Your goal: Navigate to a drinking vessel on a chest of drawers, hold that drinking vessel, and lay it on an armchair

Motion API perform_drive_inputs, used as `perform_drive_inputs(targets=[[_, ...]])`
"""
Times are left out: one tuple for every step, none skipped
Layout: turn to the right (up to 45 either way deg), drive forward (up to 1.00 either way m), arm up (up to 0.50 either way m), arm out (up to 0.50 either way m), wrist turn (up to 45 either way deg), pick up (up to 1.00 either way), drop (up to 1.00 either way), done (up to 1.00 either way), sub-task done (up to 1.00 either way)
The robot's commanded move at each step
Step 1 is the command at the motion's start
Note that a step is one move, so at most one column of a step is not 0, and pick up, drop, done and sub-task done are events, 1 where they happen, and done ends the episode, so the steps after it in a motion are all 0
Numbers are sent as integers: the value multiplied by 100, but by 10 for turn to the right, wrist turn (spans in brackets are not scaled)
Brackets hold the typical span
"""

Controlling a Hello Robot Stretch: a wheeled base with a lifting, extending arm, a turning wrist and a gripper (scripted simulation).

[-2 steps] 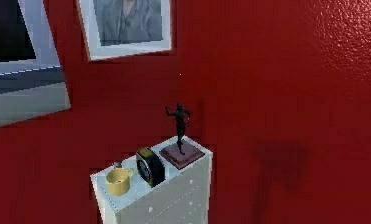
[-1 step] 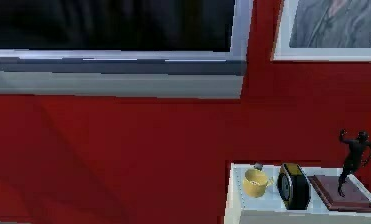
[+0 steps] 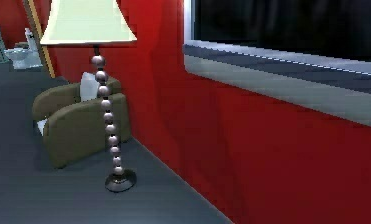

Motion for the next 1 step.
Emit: perform_drive_inputs(targets=[[-180,0,0,0,0,0,0,0,0]])
